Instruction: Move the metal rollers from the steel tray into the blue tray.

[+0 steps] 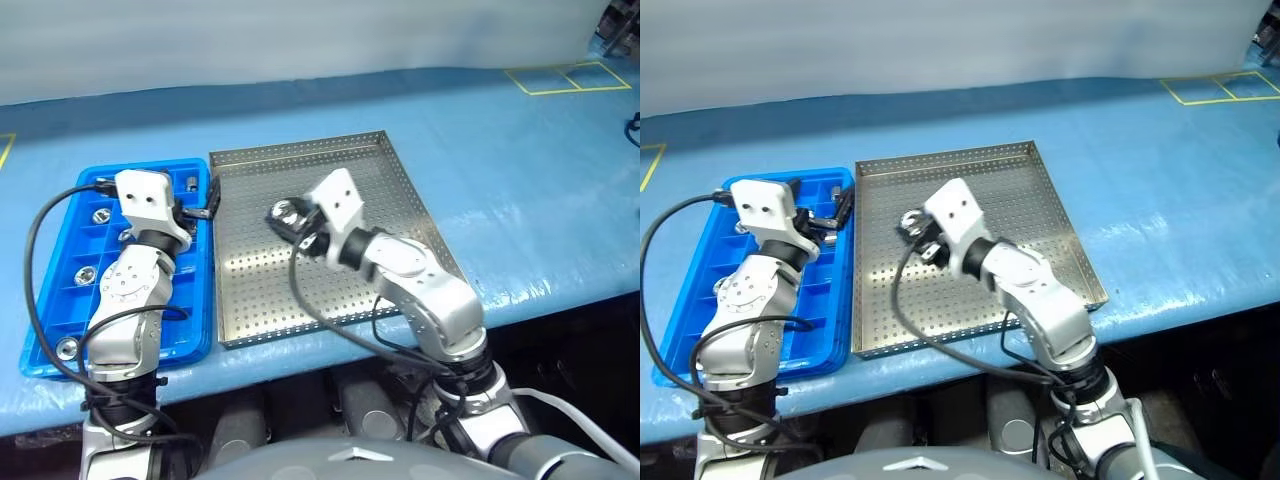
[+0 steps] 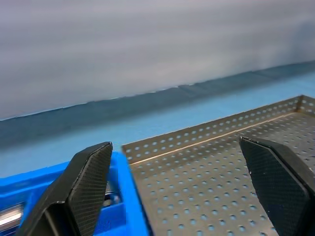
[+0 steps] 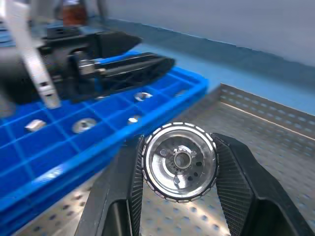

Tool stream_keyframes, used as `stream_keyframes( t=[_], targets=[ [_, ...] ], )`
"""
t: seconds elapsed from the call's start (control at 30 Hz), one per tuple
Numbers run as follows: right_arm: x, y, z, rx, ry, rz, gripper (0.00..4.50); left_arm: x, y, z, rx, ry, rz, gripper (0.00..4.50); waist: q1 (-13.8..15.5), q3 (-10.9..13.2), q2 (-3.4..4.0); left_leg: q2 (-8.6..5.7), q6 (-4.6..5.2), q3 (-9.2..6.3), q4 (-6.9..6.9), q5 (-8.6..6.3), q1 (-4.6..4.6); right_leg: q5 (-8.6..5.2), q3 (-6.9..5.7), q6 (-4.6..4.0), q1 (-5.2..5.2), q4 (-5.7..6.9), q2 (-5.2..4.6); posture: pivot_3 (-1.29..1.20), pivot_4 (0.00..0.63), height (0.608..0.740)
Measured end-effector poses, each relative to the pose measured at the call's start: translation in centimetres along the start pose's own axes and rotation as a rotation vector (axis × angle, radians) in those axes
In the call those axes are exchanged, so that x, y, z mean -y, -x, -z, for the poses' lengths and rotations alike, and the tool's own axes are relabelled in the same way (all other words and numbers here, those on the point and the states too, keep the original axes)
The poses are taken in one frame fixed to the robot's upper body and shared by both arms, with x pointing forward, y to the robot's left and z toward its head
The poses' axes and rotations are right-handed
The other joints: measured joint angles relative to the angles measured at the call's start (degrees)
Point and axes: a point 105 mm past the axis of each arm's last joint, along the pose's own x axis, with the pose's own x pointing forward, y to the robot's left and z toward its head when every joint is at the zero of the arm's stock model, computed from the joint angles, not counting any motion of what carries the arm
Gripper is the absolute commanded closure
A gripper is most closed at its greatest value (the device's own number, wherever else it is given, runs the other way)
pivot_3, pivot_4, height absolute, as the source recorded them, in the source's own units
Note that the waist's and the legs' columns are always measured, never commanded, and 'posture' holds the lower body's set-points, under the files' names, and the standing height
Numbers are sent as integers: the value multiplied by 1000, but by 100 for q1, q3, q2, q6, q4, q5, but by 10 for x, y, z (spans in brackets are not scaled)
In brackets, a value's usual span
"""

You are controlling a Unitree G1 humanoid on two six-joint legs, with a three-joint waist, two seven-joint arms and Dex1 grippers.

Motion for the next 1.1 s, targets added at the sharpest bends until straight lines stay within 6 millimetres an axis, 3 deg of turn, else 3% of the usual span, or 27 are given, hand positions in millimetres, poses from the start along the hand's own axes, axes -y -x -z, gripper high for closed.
stream_keyframes(
  t=[0.23,0.57,0.73,0.93,1.1],
  targets=[
    [-49,-27,31,-110,-46,-222,2805,-32,15,-2,9,-26,-175,0,317,-9,-17,-5,18,4,4,-12,-5,5,1,2,0,-10,-20,-85,150,740],
    [-70,-51,52,-165,-41,-323,2805,-37,24,-3,10,-42,-198,0,606,-20,-35,-4,12,2,5,-8,-3,4,-8,-3,2,-8,-18,-48,150,740],
    [-66,-61,54,-166,-12,-326,2805,-46,35,1,-11,-55,-229,0,624,-21,-37,-2,11,1,3,-8,-3,3,-9,-6,1,-7,-17,-20,150,740],
    [-50,-68,51,-159,23,-287,2805,-90,80,10,-142,-184,-299,0,661,-23,-41,4,6,-3,-8,-6,-1,-6,-18,-19,-5,-3,-15,15,150,740],
    [-51,-73,52,-157,25,-299,2805,-98,95,3,-173,-215,-257,0,811,-29,-51,4,5,-4,-4,-6,-1,-24,-24,-49,1,-5,-18,37,150,740]
  ],
)
